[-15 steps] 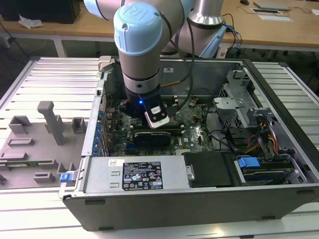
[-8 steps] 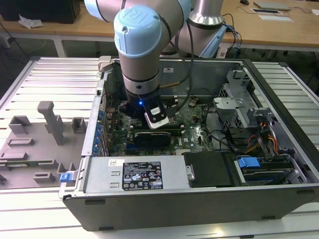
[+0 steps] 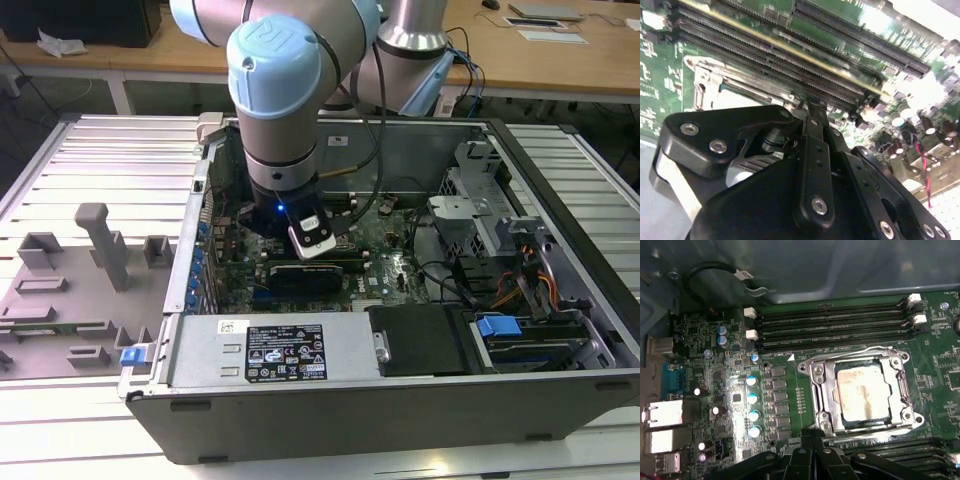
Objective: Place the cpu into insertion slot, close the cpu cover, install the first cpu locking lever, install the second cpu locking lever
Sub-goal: 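Install the second cpu locking lever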
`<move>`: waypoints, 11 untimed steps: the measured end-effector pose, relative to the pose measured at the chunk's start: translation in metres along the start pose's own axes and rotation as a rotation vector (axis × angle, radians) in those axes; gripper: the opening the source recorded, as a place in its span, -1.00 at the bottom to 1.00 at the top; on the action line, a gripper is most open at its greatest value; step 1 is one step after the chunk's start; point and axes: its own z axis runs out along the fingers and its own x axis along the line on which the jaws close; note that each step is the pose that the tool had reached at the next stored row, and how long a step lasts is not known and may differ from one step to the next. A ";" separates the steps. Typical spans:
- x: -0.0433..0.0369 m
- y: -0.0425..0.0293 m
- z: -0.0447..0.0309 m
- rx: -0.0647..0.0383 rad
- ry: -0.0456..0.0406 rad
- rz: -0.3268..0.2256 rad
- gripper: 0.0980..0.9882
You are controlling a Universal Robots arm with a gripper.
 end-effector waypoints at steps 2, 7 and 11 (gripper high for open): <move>0.0008 0.0013 0.0000 0.000 0.0005 0.000 -0.98; 0.0006 0.0032 -0.0080 0.000 -0.0042 -0.001 -0.98; 0.0008 0.0025 -0.0052 0.000 -0.0067 -0.002 -0.98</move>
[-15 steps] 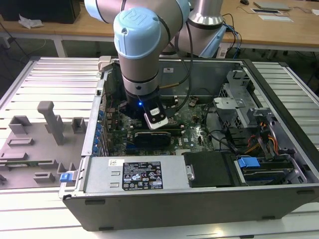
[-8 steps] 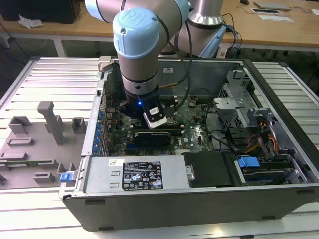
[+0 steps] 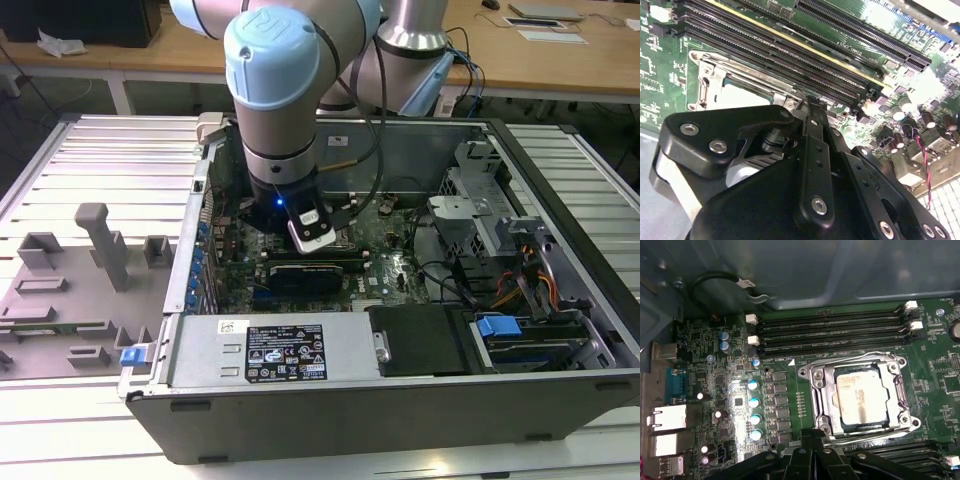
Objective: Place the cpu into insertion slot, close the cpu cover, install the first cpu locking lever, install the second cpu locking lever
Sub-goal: 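Install the second cpu locking lever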
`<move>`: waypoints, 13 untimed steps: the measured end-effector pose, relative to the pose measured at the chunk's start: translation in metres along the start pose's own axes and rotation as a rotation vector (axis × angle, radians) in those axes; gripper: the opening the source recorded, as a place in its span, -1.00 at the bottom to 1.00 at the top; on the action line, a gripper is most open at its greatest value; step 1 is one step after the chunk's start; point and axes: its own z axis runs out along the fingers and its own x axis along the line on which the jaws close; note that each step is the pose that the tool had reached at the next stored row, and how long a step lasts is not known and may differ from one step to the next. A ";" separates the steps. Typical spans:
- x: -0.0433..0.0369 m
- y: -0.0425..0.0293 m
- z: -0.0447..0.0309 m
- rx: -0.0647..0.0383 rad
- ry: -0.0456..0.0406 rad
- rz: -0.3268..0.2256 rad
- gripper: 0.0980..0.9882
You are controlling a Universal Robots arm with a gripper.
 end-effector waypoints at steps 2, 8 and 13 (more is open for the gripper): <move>0.0009 -0.0007 0.0026 -0.001 -0.0007 0.000 -0.98; 0.0042 -0.0011 0.0025 -0.002 -0.0007 0.000 -0.98; 0.0032 0.0041 -0.0198 -0.002 -0.0020 0.000 -0.98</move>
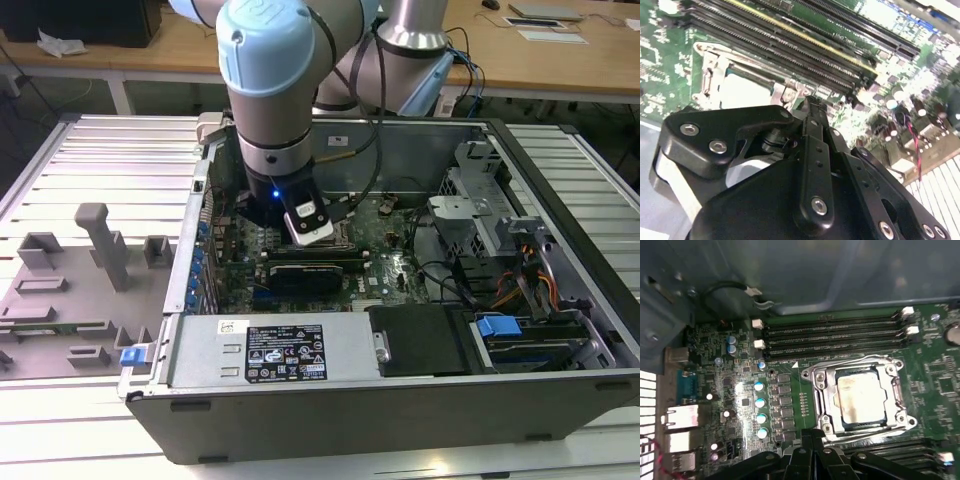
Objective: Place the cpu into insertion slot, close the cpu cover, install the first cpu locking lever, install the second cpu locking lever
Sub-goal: 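Install the second cpu locking lever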
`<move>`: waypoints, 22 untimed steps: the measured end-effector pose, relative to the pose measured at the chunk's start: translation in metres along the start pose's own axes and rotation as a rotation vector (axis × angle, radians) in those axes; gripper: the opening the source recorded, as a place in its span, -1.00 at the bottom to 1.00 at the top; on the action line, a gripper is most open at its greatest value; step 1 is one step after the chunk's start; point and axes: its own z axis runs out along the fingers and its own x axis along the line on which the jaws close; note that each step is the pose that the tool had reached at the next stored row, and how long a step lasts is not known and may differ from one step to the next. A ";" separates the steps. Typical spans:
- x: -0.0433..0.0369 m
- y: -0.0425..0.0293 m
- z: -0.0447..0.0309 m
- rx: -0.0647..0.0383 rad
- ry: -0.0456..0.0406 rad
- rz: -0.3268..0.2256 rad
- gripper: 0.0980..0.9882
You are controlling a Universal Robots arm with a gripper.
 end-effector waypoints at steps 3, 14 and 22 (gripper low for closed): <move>-0.0014 0.0015 -0.0058 0.000 0.0000 0.000 -0.98; -0.0437 0.0050 -0.0033 0.006 0.0288 0.007 -0.98; -0.0514 0.0361 0.0045 0.077 0.0264 0.004 -0.98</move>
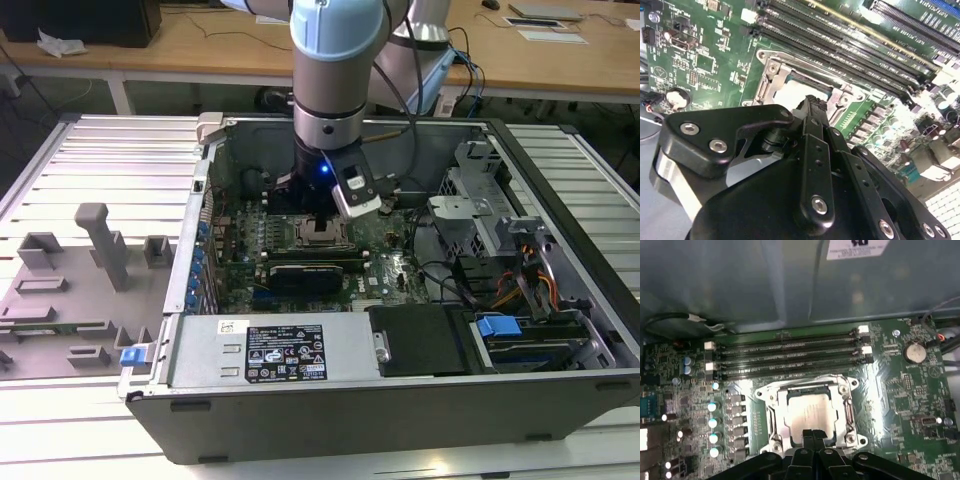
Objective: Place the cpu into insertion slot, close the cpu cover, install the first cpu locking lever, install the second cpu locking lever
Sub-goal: 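Install the second cpu locking lever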
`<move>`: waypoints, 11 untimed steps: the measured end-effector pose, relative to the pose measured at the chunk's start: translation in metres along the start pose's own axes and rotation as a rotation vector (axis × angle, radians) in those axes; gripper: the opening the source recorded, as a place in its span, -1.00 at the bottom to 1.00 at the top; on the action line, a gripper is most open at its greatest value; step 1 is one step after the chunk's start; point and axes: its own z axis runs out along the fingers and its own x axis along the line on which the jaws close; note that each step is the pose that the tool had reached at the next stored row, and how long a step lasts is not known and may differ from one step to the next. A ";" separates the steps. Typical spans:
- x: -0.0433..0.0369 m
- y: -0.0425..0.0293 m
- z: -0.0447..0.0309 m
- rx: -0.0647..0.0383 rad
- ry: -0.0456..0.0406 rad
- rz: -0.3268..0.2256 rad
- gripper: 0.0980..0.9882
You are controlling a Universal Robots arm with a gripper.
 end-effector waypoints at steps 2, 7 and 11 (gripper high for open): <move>0.0009 0.0073 0.0012 0.012 -0.0023 -0.002 -0.98; 0.0008 0.0089 -0.0035 0.017 -0.0029 -0.003 -0.98; 0.0008 0.0089 -0.0036 0.019 -0.0030 -0.003 -0.98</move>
